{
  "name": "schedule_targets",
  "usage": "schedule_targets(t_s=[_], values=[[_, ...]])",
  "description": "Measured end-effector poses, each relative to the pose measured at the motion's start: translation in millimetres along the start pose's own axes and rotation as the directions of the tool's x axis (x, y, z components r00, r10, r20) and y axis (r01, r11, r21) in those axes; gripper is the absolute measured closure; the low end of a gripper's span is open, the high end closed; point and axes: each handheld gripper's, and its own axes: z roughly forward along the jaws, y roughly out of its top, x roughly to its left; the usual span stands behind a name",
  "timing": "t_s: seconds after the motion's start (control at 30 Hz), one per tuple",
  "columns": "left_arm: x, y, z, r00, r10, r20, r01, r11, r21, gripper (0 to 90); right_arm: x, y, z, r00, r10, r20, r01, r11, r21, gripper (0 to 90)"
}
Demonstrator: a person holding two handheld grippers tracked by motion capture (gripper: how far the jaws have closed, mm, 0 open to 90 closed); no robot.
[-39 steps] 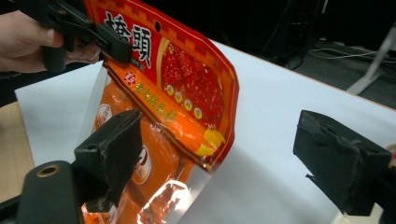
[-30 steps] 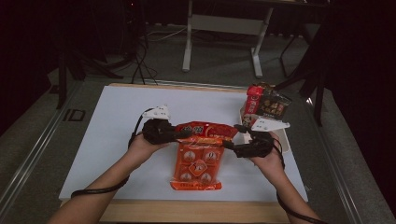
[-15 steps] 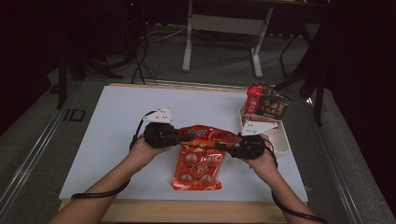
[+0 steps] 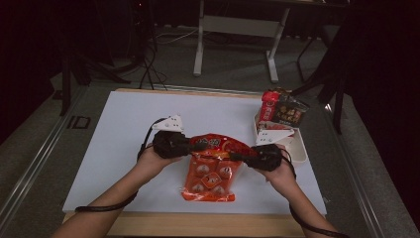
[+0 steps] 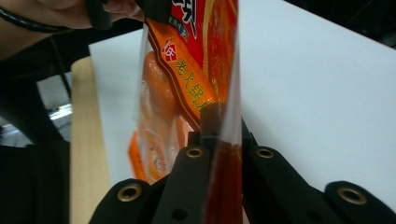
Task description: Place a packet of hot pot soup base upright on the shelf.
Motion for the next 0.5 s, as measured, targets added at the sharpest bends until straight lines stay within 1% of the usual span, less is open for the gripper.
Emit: schedule_targets(t_s=[0.13,0.2,0.27,0.33,0.37,0.5], values=[[-7.0,5.9,-4.3,0.9999,0.010,0.012,-0.009,0.9992,-0.039,88.9,7.7,5.9,-11.6,0.9999,-0.008,-0.009,0.007,1.000,-0.028,90.0],[-11.1,9.6,-6.0,0.9995,0.028,0.013,-0.027,0.9987,-0.044,88.7,11.4,9.4,-17.7,0.9998,-0.018,-0.004,0.018,0.999,-0.039,90.0],[-12.8,11.4,-6.5,0.9991,0.039,0.016,-0.038,0.9980,-0.050,88.6,13.0,12.3,-23.0,0.9999,-0.017,-0.002,0.017,0.998,-0.054,90.0],[-13.8,12.6,-6.3,0.9990,0.045,0.007,-0.044,0.9974,-0.056,87.5,13.5,15.6,-27.6,0.9997,-0.024,0.002,0.024,0.998,-0.065,90.0],[-13.8,13.1,-6.2,0.9989,0.045,0.012,-0.044,0.9973,-0.059,87.3,13.6,16.6,-28.8,0.9997,-0.023,0.003,0.024,0.997,-0.070,90.0],[-14.0,15.5,-6.7,0.9985,0.055,-0.001,-0.055,0.9960,-0.071,83.8,15.0,23.0,-34.1,0.9988,-0.044,0.022,0.046,0.996,-0.073,90.0]])
